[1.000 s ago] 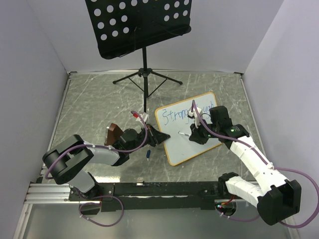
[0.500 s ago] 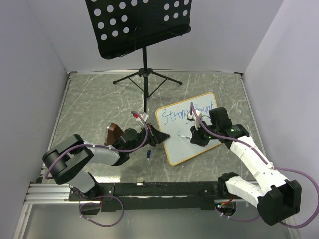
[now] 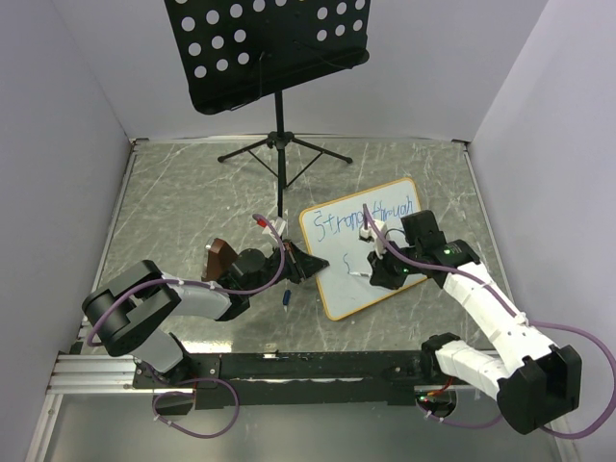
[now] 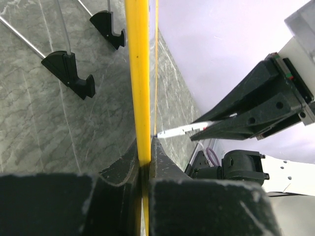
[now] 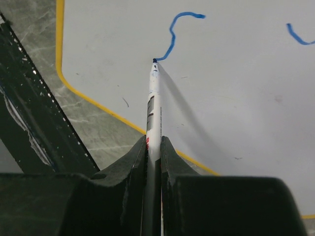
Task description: Write a sentence on the whiteboard
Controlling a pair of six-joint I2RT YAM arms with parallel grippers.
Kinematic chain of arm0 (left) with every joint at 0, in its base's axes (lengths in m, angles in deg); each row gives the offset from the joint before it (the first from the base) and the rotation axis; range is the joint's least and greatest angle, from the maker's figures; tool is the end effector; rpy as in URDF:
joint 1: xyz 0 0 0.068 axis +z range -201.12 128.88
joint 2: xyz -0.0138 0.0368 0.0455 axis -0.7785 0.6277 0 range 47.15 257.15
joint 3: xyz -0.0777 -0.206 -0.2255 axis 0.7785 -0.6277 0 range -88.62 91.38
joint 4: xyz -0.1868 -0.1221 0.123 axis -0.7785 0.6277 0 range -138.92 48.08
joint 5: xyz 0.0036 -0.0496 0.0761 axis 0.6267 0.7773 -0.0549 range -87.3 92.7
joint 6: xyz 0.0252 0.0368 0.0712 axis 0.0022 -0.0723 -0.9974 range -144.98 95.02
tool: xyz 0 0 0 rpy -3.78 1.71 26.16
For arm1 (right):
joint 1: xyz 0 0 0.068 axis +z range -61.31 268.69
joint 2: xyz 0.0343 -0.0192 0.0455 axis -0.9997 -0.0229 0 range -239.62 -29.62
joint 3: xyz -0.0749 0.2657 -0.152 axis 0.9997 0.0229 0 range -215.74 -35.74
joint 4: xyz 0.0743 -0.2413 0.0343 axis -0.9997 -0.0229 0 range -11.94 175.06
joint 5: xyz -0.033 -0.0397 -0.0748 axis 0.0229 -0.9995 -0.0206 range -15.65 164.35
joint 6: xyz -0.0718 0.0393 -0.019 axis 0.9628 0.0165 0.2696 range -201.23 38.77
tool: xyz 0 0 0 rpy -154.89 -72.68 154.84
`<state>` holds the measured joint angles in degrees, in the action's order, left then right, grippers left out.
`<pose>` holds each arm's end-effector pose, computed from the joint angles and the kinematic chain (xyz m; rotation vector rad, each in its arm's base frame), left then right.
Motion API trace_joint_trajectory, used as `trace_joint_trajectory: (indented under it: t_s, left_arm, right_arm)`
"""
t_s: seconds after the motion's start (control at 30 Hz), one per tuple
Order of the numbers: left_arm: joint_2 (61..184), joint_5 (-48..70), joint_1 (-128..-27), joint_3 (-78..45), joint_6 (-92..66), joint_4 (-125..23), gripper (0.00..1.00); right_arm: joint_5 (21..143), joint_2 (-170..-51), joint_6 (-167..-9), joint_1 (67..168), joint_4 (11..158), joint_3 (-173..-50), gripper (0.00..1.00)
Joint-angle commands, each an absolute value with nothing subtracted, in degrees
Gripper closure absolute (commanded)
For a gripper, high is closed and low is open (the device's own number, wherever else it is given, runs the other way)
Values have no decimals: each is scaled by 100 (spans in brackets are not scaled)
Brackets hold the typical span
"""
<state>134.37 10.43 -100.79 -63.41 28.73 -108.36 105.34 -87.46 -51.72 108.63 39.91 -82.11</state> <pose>0.1972 -0.2477 0.2321 0.0536 1.8365 -1.4523 0.1532 0.0958 0.2708 -1.2117 2.1435 0.6162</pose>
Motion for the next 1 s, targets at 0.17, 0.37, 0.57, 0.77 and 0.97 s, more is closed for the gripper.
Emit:
trace_joint_trajectory:
  t_s: [0.17,0.37,0.57,0.77,0.97]
  left_arm:
    - [13433,1193,-10113,-6217,2766,-11607,99]
    - [13372,1140,-10113,-6296,2784,-11615,99]
    - [13407,1193,-10113,-6278,2784,-11659,99]
    - [13425,1202,-10122,-6269,2784,-11694,99]
    - [13390,1184,-10122,-6296,2784,-11694,99]
  right_arm:
    - [10784,-8886,-5170,11005,4050,-8653,100]
    - [10635,-8648,-5521,10531,4383,-8698,100]
    - [10468,-8815,-5610,10477,4507,-8663,100]
    - [10538,-8955,-5636,10477,4524,-8707,100]
    - [10266,-8974,-5759,10468,4621,-8619,100]
